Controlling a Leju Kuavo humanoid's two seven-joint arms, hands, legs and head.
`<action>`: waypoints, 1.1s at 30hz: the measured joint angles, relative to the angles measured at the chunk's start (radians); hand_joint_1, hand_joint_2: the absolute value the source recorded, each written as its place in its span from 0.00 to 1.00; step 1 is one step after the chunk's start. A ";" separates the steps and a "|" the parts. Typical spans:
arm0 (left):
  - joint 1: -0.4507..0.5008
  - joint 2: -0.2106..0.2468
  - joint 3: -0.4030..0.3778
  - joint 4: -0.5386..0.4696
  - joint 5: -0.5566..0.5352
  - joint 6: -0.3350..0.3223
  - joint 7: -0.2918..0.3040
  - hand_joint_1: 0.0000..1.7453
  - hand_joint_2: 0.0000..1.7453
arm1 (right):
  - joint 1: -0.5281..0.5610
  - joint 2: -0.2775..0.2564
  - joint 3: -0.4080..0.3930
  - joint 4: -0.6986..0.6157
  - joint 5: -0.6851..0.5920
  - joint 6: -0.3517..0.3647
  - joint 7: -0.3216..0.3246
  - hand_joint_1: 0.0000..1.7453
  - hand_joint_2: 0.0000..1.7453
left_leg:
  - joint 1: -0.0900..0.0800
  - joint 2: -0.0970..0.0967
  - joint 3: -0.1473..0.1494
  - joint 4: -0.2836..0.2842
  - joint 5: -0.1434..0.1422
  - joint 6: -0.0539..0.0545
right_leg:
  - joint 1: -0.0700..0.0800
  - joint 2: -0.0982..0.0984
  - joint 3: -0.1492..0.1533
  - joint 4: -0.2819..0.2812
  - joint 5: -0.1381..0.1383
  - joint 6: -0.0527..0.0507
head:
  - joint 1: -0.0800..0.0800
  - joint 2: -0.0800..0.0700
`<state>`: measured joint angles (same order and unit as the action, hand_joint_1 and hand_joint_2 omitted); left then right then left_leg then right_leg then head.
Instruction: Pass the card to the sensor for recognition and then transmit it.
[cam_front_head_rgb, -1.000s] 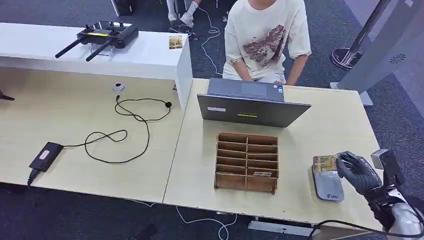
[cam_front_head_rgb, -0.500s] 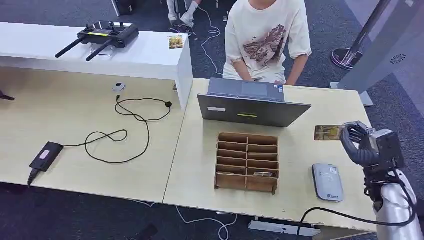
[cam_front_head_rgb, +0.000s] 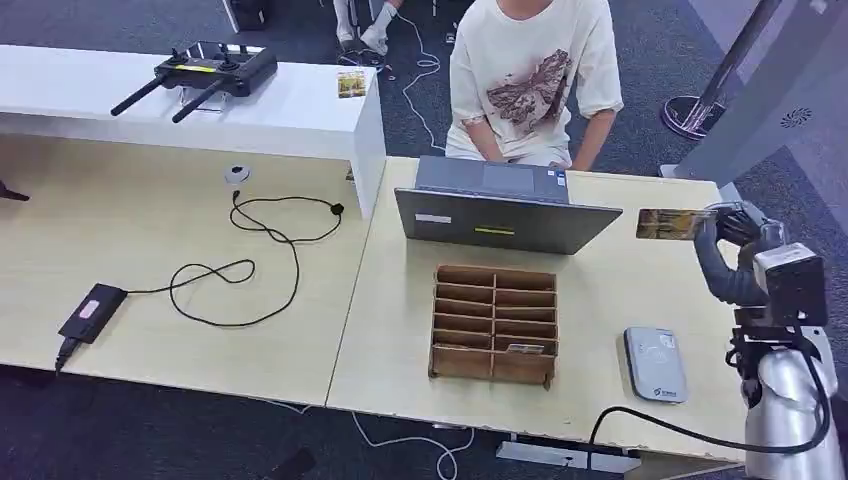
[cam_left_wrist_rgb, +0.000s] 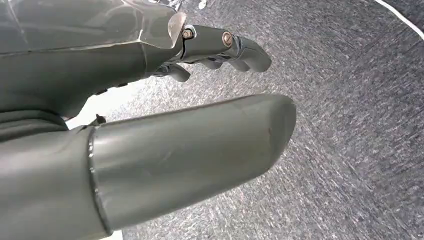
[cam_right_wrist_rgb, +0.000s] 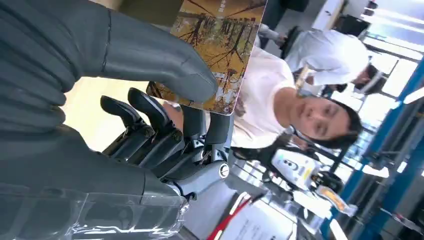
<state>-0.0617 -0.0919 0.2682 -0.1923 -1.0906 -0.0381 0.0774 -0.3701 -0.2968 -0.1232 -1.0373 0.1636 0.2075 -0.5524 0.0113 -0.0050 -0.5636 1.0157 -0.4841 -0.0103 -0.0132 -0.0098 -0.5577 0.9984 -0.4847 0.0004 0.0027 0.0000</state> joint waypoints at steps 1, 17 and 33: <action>0.000 0.000 0.001 0.000 -0.002 0.000 0.000 0.00 0.00 | 0.001 0.003 0.000 -0.014 -0.005 -0.008 -0.006 1.00 1.00 | 0.000 0.000 0.000 0.000 0.000 0.000 | 0.000 0.000 0.000 0.000 0.000 0.000 | 0.000 0.000; -0.003 -0.002 0.035 0.000 -0.044 -0.010 0.000 0.00 0.00 | -0.076 0.033 0.166 -0.178 0.594 -0.610 0.134 1.00 1.00 | 0.000 0.001 0.000 0.000 0.001 0.000 | 0.000 0.001 0.000 0.000 0.001 0.000 | 0.000 0.000; -0.010 -0.005 0.074 0.000 -0.073 -0.024 -0.003 0.00 0.00 | -0.342 0.033 0.394 -0.021 0.994 -0.611 0.329 1.00 1.00 | 0.000 0.001 0.000 0.000 0.003 0.000 | 0.000 0.001 0.000 0.001 0.002 0.002 | 0.000 0.000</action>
<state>-0.0714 -0.0973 0.3425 -0.1923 -1.1639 -0.0626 0.0744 -0.7117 -0.2636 0.2707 -1.0584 1.1577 -0.4037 -0.2232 0.0114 -0.0041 -0.5635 1.0158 -0.4813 -0.0103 -0.0131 -0.0086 -0.5577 0.9991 -0.4825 0.0019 0.0027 0.0004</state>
